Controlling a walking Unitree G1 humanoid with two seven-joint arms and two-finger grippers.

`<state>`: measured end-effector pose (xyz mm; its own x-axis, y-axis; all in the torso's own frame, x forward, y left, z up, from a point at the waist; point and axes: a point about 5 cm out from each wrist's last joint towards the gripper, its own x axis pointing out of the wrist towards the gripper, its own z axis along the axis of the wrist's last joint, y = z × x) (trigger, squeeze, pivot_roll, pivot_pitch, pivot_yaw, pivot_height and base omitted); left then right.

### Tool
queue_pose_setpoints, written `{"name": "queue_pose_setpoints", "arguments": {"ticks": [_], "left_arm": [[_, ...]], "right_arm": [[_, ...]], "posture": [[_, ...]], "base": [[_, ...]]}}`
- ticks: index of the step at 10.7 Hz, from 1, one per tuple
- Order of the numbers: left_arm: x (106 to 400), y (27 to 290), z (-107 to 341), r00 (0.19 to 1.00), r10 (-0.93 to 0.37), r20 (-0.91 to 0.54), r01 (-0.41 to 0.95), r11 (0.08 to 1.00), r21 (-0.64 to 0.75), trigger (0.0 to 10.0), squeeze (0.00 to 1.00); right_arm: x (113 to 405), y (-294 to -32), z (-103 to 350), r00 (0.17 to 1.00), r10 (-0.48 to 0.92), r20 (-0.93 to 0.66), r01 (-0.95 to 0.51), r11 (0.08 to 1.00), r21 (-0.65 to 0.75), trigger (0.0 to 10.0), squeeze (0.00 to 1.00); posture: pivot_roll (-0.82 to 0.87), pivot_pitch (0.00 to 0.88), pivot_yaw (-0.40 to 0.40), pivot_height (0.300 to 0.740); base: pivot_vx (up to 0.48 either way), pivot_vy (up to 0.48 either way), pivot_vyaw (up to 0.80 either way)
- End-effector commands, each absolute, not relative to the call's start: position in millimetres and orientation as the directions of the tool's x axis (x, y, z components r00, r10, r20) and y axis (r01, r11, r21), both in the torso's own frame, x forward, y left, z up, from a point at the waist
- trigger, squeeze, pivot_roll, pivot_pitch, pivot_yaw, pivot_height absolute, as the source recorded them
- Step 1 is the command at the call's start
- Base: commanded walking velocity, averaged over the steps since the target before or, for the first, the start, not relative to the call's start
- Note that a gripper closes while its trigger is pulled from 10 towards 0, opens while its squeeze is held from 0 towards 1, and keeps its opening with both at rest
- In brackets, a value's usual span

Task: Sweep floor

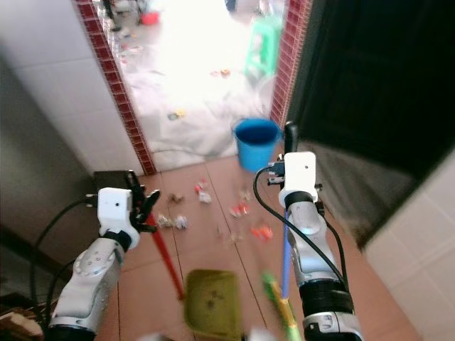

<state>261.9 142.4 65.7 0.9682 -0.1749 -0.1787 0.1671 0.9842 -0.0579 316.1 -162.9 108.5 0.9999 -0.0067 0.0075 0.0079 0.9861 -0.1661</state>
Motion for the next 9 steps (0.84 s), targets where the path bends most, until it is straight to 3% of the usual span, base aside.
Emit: {"name": "queue_pose_setpoints", "arguments": {"ticks": [1, 2, 8, 9], "left_arm": [[268.1, 147.6, 77.6, 0.980, -0.152, -0.129, 0.150, 0.988, -0.026, 10.0, 0.00], [269.3, 144.1, 76.2, 0.978, -0.150, -0.143, 0.148, 0.989, -0.021, 10.0, 0.00], [277.5, 138.4, 89.7, 0.984, -0.133, -0.116, 0.135, 0.991, 0.008, 10.0, 0.00], [275.5, 136.7, 93.1, 0.986, -0.125, -0.109, 0.125, 0.992, -0.002, 10.0, 0.00]], "right_arm": [[321.3, -151.6, 126.3, 0.995, 0.040, 0.091, -0.024, 0.986, -0.164, 10.0, 0.00], [320.4, -150.3, 126.5, 0.994, 0.057, 0.095, -0.040, 0.985, -0.170, 10.0, 0.00], [323.4, -145.4, 137.0, 0.988, 0.091, 0.123, -0.071, 0.984, -0.162, 10.0, 0.00], [325.1, -144.0, 143.7, 0.985, 0.108, 0.134, -0.088, 0.985, -0.149, 10.0, 0.00]], "posture": [[-0.09, 0.003, 0.032, 0.740], [-0.09, 0.006, 0.034, 0.740], [-0.09, 0.068, 0.023, 0.740], [-0.08, 0.079, 0.020, 0.740]], "base": [[0.442, 0.000, 0.00], [0.360, -0.315, 0.00], [0.321, -0.353, 0.75], [0.352, -0.322, 0.00]]}}
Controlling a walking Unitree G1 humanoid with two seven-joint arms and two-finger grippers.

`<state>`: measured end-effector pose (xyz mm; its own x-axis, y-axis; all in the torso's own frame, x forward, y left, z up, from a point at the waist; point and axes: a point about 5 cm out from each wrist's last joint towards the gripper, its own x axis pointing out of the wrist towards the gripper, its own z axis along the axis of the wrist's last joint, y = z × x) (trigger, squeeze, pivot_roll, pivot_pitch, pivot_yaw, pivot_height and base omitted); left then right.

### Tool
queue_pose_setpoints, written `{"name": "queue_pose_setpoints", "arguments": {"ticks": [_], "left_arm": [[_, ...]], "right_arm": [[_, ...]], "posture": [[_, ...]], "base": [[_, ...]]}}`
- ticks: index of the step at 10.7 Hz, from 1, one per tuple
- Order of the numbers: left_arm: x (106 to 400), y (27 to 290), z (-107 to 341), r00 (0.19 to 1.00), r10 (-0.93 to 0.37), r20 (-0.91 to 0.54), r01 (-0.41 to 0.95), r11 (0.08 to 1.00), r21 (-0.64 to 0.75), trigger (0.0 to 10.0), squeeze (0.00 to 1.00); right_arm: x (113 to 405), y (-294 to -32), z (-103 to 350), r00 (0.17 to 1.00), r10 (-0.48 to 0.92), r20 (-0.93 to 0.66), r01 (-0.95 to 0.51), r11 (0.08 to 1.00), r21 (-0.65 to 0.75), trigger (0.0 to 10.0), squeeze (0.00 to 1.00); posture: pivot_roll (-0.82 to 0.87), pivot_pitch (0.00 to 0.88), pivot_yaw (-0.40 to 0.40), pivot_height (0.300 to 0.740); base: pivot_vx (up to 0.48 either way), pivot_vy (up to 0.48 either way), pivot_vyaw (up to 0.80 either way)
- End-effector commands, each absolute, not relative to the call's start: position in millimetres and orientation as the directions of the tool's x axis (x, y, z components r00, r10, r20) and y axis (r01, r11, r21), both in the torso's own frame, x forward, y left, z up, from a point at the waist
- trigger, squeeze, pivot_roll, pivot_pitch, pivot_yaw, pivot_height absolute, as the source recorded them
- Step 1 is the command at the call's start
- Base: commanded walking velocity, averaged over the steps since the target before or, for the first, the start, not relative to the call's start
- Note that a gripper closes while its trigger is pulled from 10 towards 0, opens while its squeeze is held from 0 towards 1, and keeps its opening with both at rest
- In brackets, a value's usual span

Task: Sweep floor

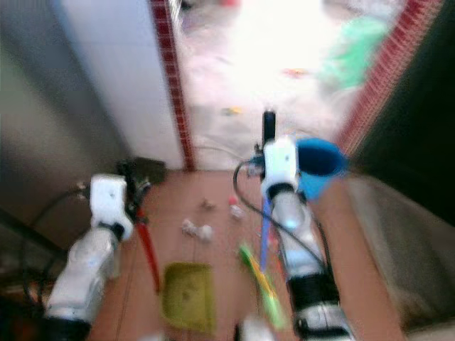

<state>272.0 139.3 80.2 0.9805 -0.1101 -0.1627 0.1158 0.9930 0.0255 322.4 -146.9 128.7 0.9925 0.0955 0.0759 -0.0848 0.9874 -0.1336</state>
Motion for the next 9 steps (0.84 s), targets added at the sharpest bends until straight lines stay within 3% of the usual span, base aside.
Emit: {"name": "queue_pose_setpoints", "arguments": {"ticks": [1, 5, 9], "left_arm": [[272.5, 134.8, 92.9, 0.985, -0.132, -0.110, 0.131, 0.991, -0.008, 10.0, 0.00], [271.1, 137.6, 96.0, 0.986, -0.117, -0.117, 0.118, 0.993, 0.001, 10.0, 0.00], [271.4, 126.2, 86.7, 0.978, -0.145, -0.152, 0.143, 0.989, -0.024, 10.0, 0.00]], "right_arm": [[325.7, -140.1, 148.1, 0.982, 0.127, 0.142, -0.109, 0.985, -0.130, 10.0, 0.00], [330.9, -122.6, 177.2, 0.952, 0.196, 0.234, -0.182, 0.980, -0.083, 10.0, 0.00], [341.3, -142.1, 204.4, 0.935, 0.153, 0.320, -0.091, 0.976, -0.199, 10.0, 0.00]], "posture": [[-0.08, 0.078, 0.020, 0.740], [-0.06, 0.082, 0.019, 0.740], [-0.08, 0.067, 0.024, 0.740]], "base": [[0.341, 0.000, 0.00], [0.000, 0.000, 0.00], [0.000, 0.000, 0.00]]}}
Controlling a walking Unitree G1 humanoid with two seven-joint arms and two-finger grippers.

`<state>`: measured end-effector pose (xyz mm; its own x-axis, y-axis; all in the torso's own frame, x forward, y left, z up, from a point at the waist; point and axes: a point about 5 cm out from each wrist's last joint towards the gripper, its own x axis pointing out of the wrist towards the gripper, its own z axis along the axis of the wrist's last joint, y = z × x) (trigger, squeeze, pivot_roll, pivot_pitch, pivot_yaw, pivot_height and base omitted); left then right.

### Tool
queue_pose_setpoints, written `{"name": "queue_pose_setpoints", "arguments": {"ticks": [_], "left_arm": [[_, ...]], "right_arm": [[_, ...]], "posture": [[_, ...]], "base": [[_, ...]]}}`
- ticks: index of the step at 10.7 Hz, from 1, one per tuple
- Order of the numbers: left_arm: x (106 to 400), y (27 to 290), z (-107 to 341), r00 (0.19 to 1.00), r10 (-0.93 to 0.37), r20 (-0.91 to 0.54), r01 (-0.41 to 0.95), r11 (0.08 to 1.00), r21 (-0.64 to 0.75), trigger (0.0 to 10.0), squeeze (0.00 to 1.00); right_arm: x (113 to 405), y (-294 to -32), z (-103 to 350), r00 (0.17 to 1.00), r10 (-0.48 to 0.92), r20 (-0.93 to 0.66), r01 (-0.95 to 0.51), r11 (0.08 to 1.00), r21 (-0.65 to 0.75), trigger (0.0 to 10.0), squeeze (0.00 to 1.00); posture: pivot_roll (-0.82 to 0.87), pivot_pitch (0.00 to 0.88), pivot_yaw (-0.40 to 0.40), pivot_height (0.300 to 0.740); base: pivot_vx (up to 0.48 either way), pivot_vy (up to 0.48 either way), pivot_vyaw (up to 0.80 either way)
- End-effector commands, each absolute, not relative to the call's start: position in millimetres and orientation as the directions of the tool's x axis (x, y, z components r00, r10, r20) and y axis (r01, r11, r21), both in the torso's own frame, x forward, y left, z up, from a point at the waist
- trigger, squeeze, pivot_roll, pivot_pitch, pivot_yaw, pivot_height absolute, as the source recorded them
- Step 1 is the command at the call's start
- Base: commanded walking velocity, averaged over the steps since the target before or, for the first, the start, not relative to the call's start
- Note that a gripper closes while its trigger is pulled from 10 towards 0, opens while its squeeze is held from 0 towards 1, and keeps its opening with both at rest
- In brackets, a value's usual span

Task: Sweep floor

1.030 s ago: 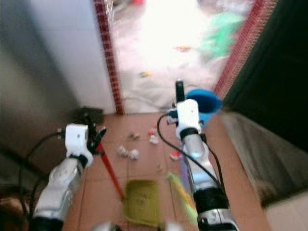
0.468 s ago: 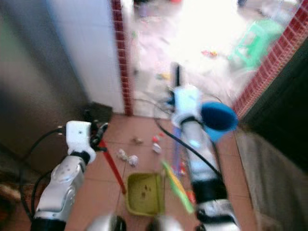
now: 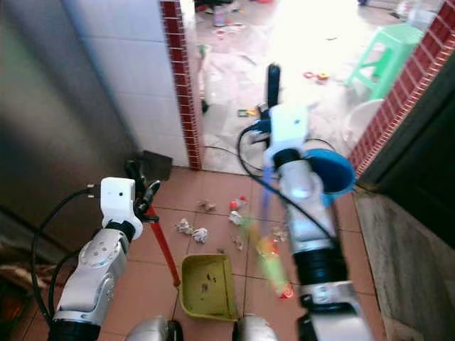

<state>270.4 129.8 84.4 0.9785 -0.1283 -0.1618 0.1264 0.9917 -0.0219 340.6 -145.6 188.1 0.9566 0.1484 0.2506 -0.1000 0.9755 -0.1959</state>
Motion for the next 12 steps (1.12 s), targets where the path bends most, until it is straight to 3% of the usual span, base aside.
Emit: {"name": "queue_pose_setpoints", "arguments": {"ticks": [1, 4, 9, 10, 12], "left_arm": [[273.1, 125.7, 86.6, 0.978, -0.145, -0.148, 0.143, 0.989, -0.022, 10.0, 0.00], [282.9, 135.2, 90.8, 0.991, -0.091, -0.103, 0.091, 0.996, -0.007, 10.0, 0.00], [292.1, 131.4, 93.0, 0.998, -0.063, -0.017, 0.063, 0.997, -0.035, 10.0, 0.00], [292.6, 130.5, 90.6, 0.997, -0.067, -0.030, 0.066, 0.997, -0.041, 10.0, 0.00], [295.7, 122.7, 67.3, 0.973, -0.124, -0.195, 0.120, 0.992, -0.033, 10.0, 0.00]], "right_arm": [[343.9, -151.0, 203.2, 0.940, 0.129, 0.316, -0.057, 0.972, -0.228, 10.0, 0.00], [351.8, -184.5, 181.5, 0.965, -0.009, 0.262, 0.090, 0.950, -0.299, 10.0, 0.00], [352.7, -186.2, 145.4, 0.985, -0.098, 0.140, 0.142, 0.925, -0.352, 10.0, 0.00], [352.8, -186.0, 142.0, 0.987, -0.103, 0.126, 0.141, 0.928, -0.346, 10.0, 0.00], [354.0, -187.6, 127.6, 0.985, -0.165, 0.051, 0.173, 0.942, -0.289, 10.0, 0.00]], "posture": [[-0.09, 0.071, 0.023, 0.740], [-0.06, 0.088, 0.011, 0.740], [-0.08, 0.093, 0.008, 0.740], [-0.08, 0.094, 0.007, 0.740], [-0.08, 0.091, 0.005, 0.740]], "base": [[0.000, 0.000, 0.00], [0.000, 0.000, 0.00], [0.000, 0.000, 0.00], [0.000, 0.000, 0.00], [0.000, 0.000, 0.00]]}}
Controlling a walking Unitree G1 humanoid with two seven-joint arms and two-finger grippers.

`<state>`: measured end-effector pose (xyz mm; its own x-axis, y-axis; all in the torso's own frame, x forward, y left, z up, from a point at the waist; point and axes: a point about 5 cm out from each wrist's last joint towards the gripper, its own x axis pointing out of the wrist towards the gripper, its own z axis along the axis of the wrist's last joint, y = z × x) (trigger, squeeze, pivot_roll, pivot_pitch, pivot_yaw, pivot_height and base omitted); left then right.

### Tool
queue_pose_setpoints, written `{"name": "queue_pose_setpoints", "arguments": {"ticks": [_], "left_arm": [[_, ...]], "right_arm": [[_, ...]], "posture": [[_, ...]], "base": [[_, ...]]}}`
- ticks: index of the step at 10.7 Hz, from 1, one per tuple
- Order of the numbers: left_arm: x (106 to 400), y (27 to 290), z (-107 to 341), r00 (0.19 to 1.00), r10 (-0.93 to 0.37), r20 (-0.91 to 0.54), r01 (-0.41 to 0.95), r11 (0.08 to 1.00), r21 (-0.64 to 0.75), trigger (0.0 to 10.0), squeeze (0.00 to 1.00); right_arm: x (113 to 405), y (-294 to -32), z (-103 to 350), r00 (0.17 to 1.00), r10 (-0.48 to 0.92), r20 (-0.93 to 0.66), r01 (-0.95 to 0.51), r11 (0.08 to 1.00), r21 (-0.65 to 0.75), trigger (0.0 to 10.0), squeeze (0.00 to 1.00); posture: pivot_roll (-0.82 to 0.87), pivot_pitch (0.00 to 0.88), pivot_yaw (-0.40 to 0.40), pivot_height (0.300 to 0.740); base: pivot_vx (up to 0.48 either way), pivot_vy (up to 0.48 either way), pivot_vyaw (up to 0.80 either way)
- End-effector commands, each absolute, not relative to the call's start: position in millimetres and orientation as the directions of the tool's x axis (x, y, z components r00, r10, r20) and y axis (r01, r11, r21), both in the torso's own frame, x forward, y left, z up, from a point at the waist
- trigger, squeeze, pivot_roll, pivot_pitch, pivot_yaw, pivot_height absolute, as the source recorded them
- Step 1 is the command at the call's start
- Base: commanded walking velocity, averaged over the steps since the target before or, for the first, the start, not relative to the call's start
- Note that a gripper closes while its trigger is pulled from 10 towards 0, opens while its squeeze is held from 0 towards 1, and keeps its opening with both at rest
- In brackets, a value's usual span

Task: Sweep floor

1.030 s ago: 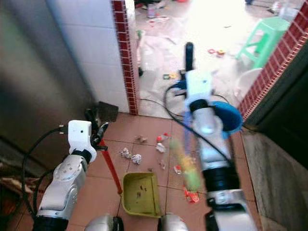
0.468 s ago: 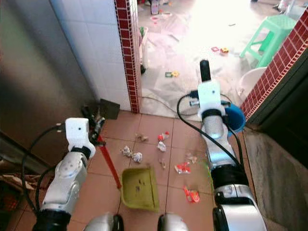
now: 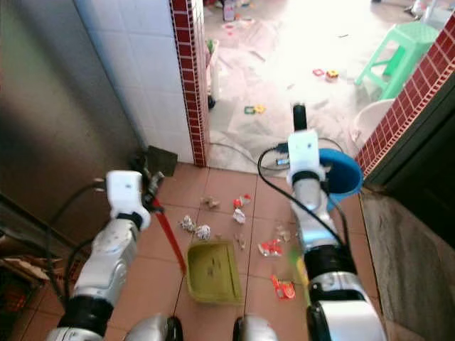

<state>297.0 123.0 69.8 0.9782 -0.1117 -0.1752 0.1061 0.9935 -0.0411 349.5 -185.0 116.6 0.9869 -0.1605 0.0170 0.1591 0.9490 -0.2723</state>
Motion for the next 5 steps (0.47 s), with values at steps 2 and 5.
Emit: {"name": "queue_pose_setpoints", "arguments": {"ticks": [2, 5], "left_arm": [[299.0, 116.2, 58.9, 0.953, -0.166, -0.253, 0.162, 0.986, -0.039, 10.0, 0.00], [302.1, 111.3, 59.2, 0.952, -0.184, -0.246, 0.179, 0.983, -0.043, 10.0, 0.00]], "right_arm": [[358.5, -178.0, 117.9, 0.980, -0.197, -0.037, 0.188, 0.968, -0.168, 10.0, 0.00], [366.5, -154.3, 127.0, 0.988, -0.144, -0.047, 0.149, 0.982, 0.120, 10.0, 0.00]], "posture": [[-0.08, 0.077, 0.008, 0.740], [-0.08, 0.069, 0.008, 0.740]], "base": [[0.000, 0.000, 0.00], [0.000, 0.000, 0.00]]}}
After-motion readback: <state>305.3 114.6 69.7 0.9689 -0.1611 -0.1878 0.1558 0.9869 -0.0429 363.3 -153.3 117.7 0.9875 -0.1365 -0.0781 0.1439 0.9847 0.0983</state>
